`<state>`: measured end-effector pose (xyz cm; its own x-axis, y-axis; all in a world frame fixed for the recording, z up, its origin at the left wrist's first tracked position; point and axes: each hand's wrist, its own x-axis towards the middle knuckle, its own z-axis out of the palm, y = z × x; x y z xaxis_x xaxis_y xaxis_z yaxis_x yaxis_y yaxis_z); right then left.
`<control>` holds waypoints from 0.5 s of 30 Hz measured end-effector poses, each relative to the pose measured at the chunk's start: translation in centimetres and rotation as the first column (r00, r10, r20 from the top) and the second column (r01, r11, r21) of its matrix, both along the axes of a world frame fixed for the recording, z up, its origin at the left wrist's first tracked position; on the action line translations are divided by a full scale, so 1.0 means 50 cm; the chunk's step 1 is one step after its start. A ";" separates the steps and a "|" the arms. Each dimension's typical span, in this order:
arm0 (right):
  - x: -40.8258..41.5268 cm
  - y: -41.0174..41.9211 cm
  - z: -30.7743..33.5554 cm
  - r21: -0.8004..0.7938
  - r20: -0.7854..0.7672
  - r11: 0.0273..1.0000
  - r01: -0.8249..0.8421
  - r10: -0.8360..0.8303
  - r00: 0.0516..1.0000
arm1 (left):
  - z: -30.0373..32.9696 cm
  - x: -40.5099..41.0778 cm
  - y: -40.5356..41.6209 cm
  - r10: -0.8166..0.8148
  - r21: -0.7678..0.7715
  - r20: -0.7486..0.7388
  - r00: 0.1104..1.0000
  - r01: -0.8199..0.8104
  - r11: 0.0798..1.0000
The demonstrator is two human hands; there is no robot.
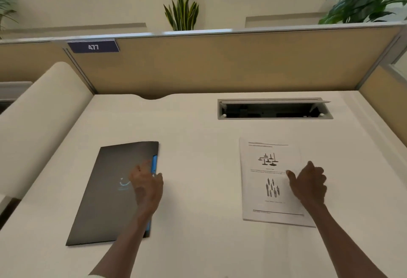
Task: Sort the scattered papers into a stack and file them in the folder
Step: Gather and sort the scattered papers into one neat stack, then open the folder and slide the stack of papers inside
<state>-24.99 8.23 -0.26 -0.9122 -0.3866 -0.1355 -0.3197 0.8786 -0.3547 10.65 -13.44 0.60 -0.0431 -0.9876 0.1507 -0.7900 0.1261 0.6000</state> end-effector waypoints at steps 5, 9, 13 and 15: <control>0.077 -0.057 0.041 -0.160 -0.081 0.979 -0.130 0.119 0.990 | -0.003 0.037 -0.022 0.036 0.179 0.116 0.993 -0.057 0.982; 0.154 -0.100 0.058 -0.248 -0.086 0.929 -0.276 0.263 0.961 | -0.013 0.060 -0.023 0.017 0.267 0.011 1.000 -0.020 0.964; 0.221 -0.131 0.051 -0.233 -0.046 0.836 -0.497 0.501 0.864 | -0.013 0.062 -0.021 0.043 0.281 0.009 0.999 -0.044 0.959; 0.251 -0.142 0.042 -0.200 -0.022 0.761 -0.617 0.626 0.780 | -0.008 0.056 -0.022 0.054 0.295 -0.020 0.998 -0.046 0.954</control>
